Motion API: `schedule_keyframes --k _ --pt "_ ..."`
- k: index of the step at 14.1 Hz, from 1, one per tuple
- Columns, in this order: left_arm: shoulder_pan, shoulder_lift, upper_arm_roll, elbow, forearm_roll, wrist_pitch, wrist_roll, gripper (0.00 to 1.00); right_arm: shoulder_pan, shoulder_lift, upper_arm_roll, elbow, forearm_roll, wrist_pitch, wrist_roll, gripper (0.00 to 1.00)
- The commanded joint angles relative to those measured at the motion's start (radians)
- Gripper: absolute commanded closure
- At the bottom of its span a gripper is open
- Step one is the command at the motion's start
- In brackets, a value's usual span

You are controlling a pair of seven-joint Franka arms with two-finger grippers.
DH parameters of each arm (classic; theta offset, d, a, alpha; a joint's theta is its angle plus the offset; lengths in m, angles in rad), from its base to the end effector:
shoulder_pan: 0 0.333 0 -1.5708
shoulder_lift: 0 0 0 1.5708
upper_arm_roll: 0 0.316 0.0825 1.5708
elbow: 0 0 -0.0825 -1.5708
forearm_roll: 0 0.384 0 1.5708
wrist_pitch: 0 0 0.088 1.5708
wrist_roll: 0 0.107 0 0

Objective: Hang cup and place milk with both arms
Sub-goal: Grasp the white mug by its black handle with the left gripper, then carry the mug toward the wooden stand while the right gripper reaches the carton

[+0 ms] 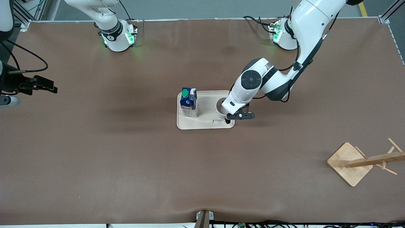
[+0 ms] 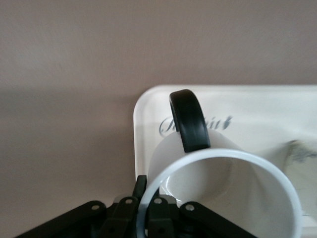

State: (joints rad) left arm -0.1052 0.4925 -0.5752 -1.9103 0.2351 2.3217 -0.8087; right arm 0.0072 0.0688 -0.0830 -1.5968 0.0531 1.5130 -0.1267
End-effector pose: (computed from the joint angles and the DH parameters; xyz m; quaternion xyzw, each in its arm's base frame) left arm 0.5020 -0.3753 0.2749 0.9989 0.0115 -0.0255 0.0365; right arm 0.5637 -0.0354 0.5695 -0.9965 -0.0248 0.0733 0.0313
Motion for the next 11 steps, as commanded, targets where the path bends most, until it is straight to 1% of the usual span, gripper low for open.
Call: schedule_keyframes --k 1,3,5,8,9,11 --pt "0.004 -0.098 -0.006 0.051 0.023 -0.122 -0.02 1.0 0.052 -0.004 -0.001 0.008 0.011 -0.04 -0.002 0.0" --pt "0.01 -0.165 0.0 0.074 0.027 -0.189 -0.009 1.0 0.109 0.002 -0.001 0.011 0.013 -0.034 -0.001 0.0" --pt "0.07 -0.242 -0.002 0.074 0.029 -0.232 0.049 1.0 0.183 0.02 -0.001 0.018 0.074 -0.013 0.001 0.0" --pt "0.171 -0.351 -0.002 0.079 0.027 -0.321 0.228 1.0 0.232 0.054 -0.001 0.015 0.178 0.136 0.001 0.0" --pt "0.208 -0.377 -0.003 0.079 0.027 -0.346 0.3 1.0 0.261 0.061 -0.001 0.017 0.189 0.15 0.002 0.0" --pt "0.283 -0.422 -0.002 0.082 0.014 -0.387 0.457 1.0 0.26 0.083 -0.001 0.017 0.192 0.148 -0.008 0.0"
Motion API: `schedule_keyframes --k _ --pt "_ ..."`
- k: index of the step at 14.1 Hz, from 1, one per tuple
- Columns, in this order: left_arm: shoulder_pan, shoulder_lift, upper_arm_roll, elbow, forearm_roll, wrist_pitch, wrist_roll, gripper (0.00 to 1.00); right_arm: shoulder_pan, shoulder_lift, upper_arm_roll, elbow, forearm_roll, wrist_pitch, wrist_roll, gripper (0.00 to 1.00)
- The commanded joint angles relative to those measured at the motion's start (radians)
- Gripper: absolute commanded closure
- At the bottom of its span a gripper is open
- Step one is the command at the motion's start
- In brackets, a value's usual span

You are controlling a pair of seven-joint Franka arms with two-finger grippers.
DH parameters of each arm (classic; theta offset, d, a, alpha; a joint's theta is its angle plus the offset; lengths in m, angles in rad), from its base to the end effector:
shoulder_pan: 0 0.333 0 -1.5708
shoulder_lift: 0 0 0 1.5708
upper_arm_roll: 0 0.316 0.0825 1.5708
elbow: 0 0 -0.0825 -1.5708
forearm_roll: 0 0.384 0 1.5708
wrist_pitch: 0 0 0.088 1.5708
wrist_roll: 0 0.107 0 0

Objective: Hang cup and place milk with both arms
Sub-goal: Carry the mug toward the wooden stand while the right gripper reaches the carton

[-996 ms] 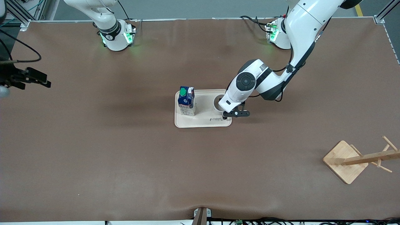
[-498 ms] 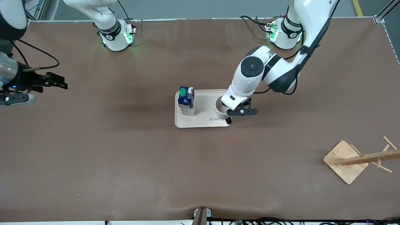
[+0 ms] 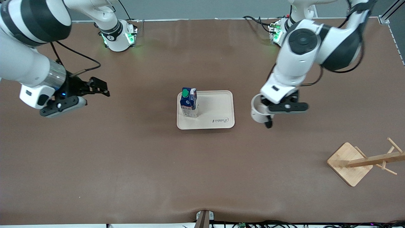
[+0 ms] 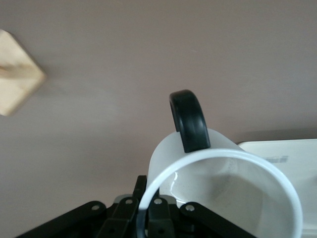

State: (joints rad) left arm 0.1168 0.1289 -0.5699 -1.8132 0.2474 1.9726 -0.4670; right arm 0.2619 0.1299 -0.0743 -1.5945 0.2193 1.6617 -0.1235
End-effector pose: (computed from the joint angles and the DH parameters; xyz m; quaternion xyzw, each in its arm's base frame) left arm 0.5511 -0.2368 0.4816 -0.9958 0.0357 -0.0595 0.0602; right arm 0.5813 0.1347 0.5485 -0.9841 -0.1410 0.0343 0.1028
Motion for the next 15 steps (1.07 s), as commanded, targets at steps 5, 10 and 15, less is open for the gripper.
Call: schedule_keyframes --k 5,10,15 --pt "0.21 -0.069 -0.005 0.084 -0.004 -0.178 0.456 1.0 0.036 0.068 -0.01 0.005 0.026 0.035 0.005 0.0" --pt "0.383 -0.068 -0.005 0.115 -0.005 -0.175 0.802 1.0 0.192 0.117 -0.01 0.004 0.08 0.044 0.339 0.0" --pt "0.524 -0.008 -0.005 0.23 -0.011 -0.175 1.072 1.0 0.333 0.148 -0.01 -0.035 0.1 0.104 0.544 0.0"
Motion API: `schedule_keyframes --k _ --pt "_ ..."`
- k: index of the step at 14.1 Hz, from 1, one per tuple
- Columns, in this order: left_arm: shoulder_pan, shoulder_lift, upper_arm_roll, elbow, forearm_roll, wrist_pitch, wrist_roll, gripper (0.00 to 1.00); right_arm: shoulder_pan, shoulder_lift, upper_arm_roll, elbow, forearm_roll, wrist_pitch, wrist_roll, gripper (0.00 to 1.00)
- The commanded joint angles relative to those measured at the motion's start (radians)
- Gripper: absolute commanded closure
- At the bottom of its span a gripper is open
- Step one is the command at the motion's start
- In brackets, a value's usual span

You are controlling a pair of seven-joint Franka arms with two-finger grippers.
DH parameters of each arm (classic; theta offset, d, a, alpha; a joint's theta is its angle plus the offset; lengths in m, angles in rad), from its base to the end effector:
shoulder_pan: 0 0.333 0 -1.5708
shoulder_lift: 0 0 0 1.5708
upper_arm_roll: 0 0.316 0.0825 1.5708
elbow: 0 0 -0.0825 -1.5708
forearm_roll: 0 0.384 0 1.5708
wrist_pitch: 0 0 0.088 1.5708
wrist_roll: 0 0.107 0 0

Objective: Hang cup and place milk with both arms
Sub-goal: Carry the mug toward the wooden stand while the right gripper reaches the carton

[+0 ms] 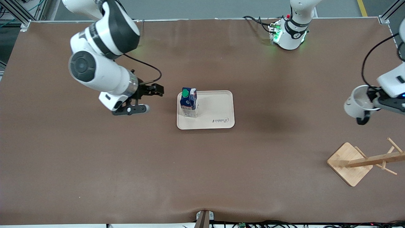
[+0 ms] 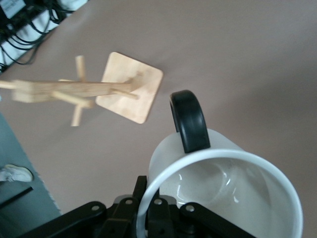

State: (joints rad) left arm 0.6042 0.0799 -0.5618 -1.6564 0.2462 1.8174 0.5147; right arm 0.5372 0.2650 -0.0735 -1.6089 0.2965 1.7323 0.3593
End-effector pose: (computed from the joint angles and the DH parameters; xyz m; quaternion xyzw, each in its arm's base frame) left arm 0.5918 0.0561 0.5687 -0.9608 0.2545 -0.0176 0.1083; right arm 0.5466 0.3079 0.4658 -0.9884 -0.0182 0.1173 0.0952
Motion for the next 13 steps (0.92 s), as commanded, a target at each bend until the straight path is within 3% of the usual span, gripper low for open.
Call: schedule_keyframes --k 1,5,7,13 --pt "0.051 0.059 -0.013 0.086 -0.016 -0.02 0.128 1.0 0.087 0.035 -0.011 -0.02 0.024 0.062 0.081 0.0" --pt "0.117 0.128 -0.013 0.092 -0.139 -0.013 0.218 1.0 0.148 0.089 -0.011 -0.016 0.029 0.135 0.122 0.0" --pt "0.121 0.164 -0.012 0.133 -0.139 -0.012 0.231 1.0 0.156 0.092 -0.011 -0.02 0.085 0.145 0.141 0.0" --pt "0.12 0.248 -0.012 0.202 -0.133 -0.01 0.297 1.0 0.208 0.152 -0.014 -0.023 0.076 0.245 0.184 0.0"
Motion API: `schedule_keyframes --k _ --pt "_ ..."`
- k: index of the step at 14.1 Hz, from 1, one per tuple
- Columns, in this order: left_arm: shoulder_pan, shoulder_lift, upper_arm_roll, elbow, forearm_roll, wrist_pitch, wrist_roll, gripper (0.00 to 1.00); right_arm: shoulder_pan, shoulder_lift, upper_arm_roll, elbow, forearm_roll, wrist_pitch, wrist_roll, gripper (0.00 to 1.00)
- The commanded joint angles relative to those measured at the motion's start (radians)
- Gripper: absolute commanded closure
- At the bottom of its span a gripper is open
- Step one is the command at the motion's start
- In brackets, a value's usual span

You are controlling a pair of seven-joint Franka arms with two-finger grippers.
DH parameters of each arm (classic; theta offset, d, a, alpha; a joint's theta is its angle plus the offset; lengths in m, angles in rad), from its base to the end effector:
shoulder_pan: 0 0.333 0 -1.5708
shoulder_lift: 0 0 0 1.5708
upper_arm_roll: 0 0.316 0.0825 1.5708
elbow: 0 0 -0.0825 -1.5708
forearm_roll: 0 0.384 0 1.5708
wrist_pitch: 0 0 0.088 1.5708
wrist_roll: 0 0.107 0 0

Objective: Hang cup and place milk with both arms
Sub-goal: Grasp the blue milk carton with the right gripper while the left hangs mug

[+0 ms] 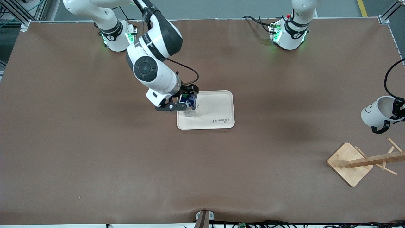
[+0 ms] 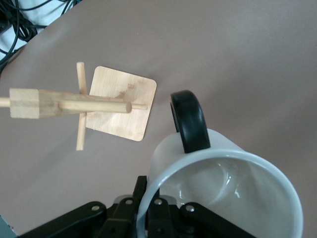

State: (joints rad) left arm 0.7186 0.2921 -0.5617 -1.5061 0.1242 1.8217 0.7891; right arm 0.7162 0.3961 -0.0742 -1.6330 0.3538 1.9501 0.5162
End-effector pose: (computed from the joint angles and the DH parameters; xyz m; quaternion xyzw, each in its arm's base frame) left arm 0.6285 0.1527 0.5254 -0.9494 0.3117 -0.0377 0.0014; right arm 0.5114 0.4179 0.3869 -0.9884 0.0071 0.1119 0.1020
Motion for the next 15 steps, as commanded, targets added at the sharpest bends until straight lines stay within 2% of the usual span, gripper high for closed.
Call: schedule_keyframes --k 1,5,7,8,15 --pt "0.004 0.045 -0.014 0.053 -0.009 -0.006 0.019 1.0 0.038 0.023 -0.013 -0.005 0.017 0.03 0.028 0.0" --pt "-0.001 0.078 -0.012 0.07 0.017 0.025 0.021 1.0 0.068 0.032 -0.013 -0.039 -0.015 0.064 0.027 0.0" --pt "-0.001 0.097 -0.012 0.081 0.017 0.045 0.021 1.0 0.065 0.032 -0.013 -0.039 -0.09 0.056 0.022 0.0" --pt "-0.001 0.099 -0.012 0.081 0.017 0.047 0.022 1.0 0.062 0.032 -0.013 -0.039 -0.099 0.055 0.019 0.0" --pt "0.005 0.127 -0.01 0.083 0.018 0.085 0.024 1.0 0.063 0.035 -0.013 -0.03 -0.11 0.053 0.018 0.0"
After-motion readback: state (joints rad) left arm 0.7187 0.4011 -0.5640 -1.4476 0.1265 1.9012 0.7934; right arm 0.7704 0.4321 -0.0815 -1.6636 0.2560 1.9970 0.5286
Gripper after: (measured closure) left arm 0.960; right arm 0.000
